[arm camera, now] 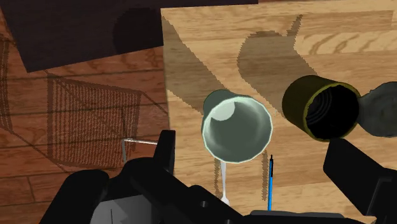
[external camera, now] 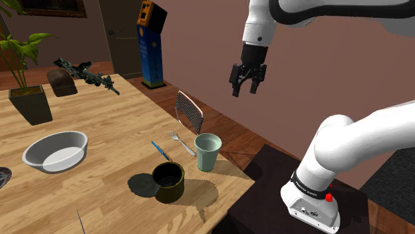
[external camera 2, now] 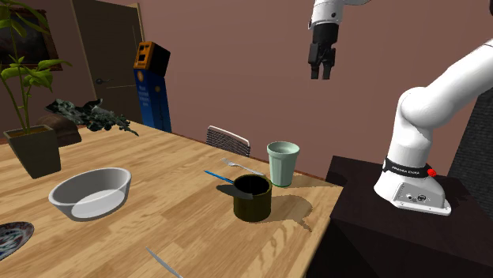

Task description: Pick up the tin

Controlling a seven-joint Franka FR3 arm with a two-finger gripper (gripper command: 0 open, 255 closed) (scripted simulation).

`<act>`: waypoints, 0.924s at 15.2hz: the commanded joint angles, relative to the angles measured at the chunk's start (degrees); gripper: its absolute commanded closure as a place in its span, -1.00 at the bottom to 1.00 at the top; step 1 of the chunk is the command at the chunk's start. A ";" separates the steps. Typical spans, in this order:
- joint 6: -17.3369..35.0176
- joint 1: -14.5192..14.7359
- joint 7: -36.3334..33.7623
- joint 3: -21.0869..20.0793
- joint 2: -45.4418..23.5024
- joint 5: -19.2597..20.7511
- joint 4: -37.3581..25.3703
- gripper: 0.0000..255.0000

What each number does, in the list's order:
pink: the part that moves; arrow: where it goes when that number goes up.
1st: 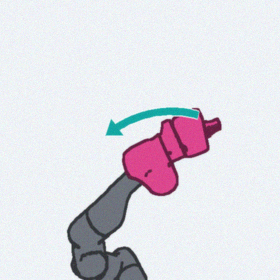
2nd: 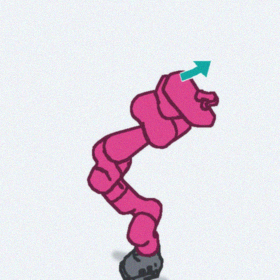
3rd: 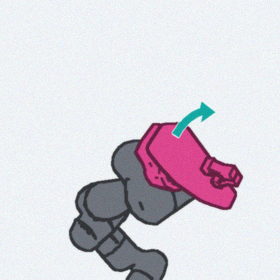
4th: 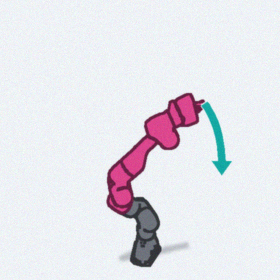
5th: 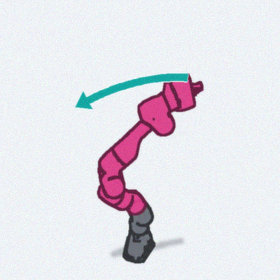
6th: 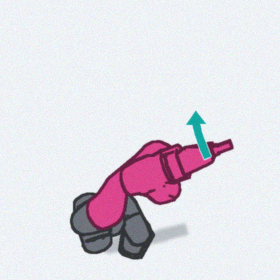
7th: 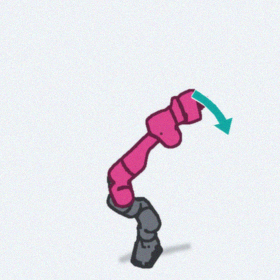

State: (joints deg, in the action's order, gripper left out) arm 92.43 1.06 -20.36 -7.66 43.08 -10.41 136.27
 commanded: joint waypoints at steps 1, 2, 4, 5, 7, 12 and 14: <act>2.97 0.15 -3.66 -2.71 -1.23 -1.52 1.36 -1.00; 4.46 0.23 -5.41 -4.06 -2.07 -2.21 1.85 -1.00; 7.50 0.33 -8.90 -6.79 -4.09 -3.47 2.56 -1.00; 9.04 0.34 -10.65 -8.16 -5.26 -4.04 2.78 -1.00; 12.17 0.30 -14.18 -10.88 -7.91 -4.97 2.95 -1.00; 20.05 -0.48 -23.34 -17.73 -16.27 -5.79 1.78 -1.00; 23.14 -1.10 -27.28 -20.46 -20.26 -5.30 0.70 -1.00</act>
State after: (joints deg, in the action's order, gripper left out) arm 113.72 0.37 -45.53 -26.69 25.18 -16.02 137.65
